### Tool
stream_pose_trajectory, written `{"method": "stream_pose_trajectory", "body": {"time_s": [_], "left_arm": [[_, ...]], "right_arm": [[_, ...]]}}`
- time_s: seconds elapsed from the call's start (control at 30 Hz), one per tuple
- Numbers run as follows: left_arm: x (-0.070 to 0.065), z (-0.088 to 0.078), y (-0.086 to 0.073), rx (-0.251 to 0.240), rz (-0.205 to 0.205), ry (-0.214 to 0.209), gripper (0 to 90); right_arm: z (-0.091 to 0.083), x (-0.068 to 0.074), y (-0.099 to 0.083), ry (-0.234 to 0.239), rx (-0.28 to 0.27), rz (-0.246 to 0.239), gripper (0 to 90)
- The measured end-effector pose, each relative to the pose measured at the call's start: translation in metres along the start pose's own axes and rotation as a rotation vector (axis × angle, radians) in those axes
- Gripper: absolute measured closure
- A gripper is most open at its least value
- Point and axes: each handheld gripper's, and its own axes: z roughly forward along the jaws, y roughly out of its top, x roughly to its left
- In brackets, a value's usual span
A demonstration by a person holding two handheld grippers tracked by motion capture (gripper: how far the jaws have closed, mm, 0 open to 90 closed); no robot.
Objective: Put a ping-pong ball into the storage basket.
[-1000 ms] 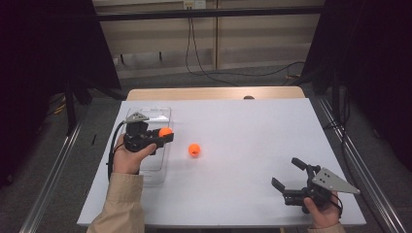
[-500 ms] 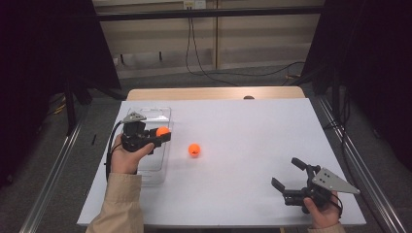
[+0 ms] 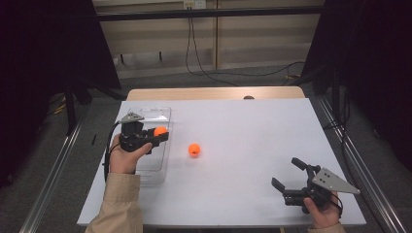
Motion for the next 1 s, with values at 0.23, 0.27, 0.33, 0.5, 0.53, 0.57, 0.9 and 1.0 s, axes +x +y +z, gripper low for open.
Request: {"method": "stream_pose_trajectory", "body": {"time_s": [0.23,0.27,0.33,0.5,0.53,0.57,0.9,1.0], "left_arm": [[0.002,-0.002,-0.001,-0.005,-0.008,0.012,50.9],[0.003,-0.002,-0.001,-0.004,-0.007,0.012,50.9],[0.003,-0.002,-0.001,-0.004,-0.004,0.016,50.9],[0.005,-0.003,-0.001,-0.007,-0.007,0.023,50.9],[0.005,-0.003,-0.001,-0.007,-0.010,0.025,50.9],[0.006,-0.003,-0.002,-0.005,-0.011,0.027,50.9],[0.010,-0.003,-0.004,0.008,-0.011,0.057,50.9],[0.013,-0.003,-0.005,0.007,-0.015,0.059,50.9]], "right_arm": [[0.000,0.000,0.000,0.001,-0.001,0.001,0.7],[0.000,0.000,0.000,0.000,0.000,0.000,0.7],[0.000,0.000,0.000,0.000,0.000,0.000,0.7],[0.000,0.000,0.000,0.001,0.000,0.000,0.7],[0.000,0.000,0.000,0.001,-0.001,0.000,0.7],[0.000,0.000,0.000,0.001,0.000,0.000,0.7],[0.000,0.000,0.000,0.002,-0.001,0.001,0.7],[0.000,0.000,0.000,0.001,-0.001,0.000,0.7]]}}
